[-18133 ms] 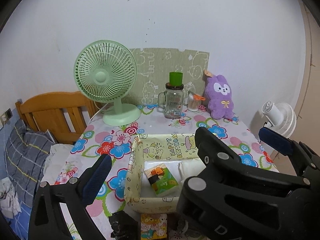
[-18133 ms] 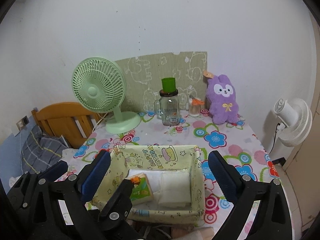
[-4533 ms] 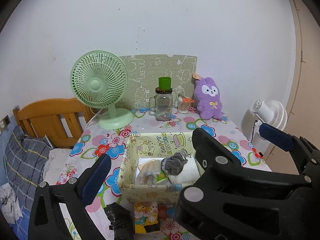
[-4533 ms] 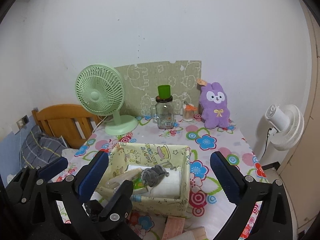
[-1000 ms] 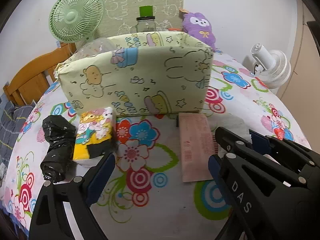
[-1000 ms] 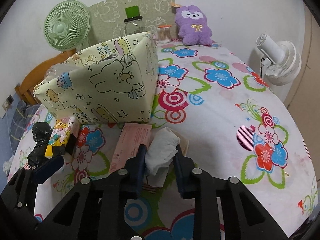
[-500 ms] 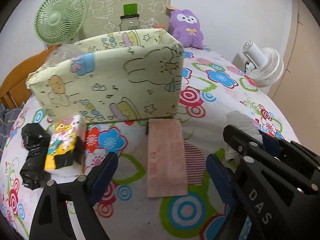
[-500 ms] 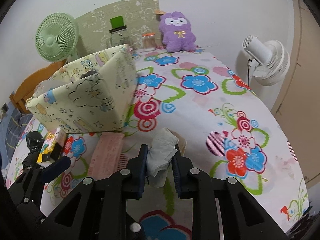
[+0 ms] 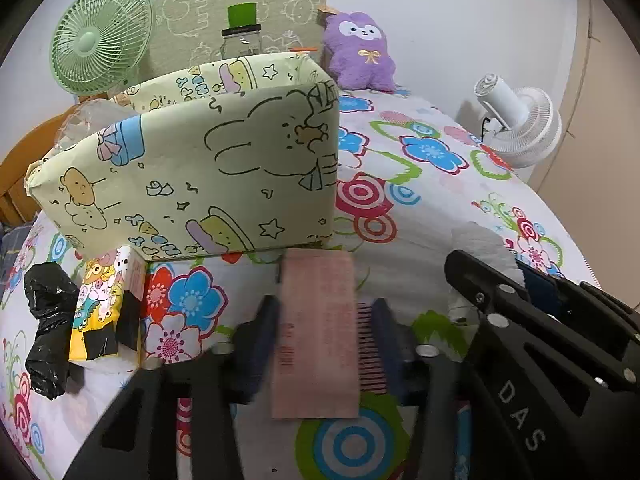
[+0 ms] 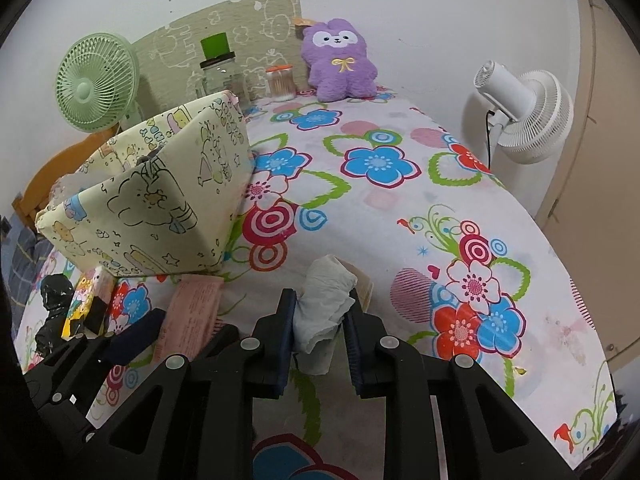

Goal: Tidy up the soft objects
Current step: 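Grasp the pink paper packet with the left tool while the right holds the white tissue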

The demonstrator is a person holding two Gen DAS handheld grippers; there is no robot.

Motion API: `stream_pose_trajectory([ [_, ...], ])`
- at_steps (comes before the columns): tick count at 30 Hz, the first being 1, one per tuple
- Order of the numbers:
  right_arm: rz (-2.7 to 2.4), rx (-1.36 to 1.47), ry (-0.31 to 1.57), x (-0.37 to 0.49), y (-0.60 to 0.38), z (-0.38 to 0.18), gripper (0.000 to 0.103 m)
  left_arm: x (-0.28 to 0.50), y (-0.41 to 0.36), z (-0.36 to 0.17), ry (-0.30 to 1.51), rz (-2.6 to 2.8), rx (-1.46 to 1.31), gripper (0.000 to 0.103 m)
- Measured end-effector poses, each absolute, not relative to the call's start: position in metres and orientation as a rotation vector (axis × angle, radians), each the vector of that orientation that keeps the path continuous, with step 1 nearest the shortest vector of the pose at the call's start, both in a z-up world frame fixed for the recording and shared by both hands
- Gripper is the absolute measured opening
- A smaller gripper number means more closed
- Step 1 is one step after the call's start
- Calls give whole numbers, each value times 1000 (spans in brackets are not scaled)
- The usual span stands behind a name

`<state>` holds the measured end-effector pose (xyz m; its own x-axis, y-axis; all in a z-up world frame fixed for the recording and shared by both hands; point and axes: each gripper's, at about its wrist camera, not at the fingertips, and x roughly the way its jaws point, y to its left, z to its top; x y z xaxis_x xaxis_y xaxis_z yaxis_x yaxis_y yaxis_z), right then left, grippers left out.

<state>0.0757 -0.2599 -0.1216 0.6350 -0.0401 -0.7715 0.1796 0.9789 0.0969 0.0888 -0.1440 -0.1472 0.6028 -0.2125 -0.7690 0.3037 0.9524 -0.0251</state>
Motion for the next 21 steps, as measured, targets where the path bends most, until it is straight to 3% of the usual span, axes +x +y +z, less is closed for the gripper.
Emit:
stream_pose_trajectory([
  [21,-83,123,816,60,-223,-95,26,65,-104,-124,827,-271,63,37],
])
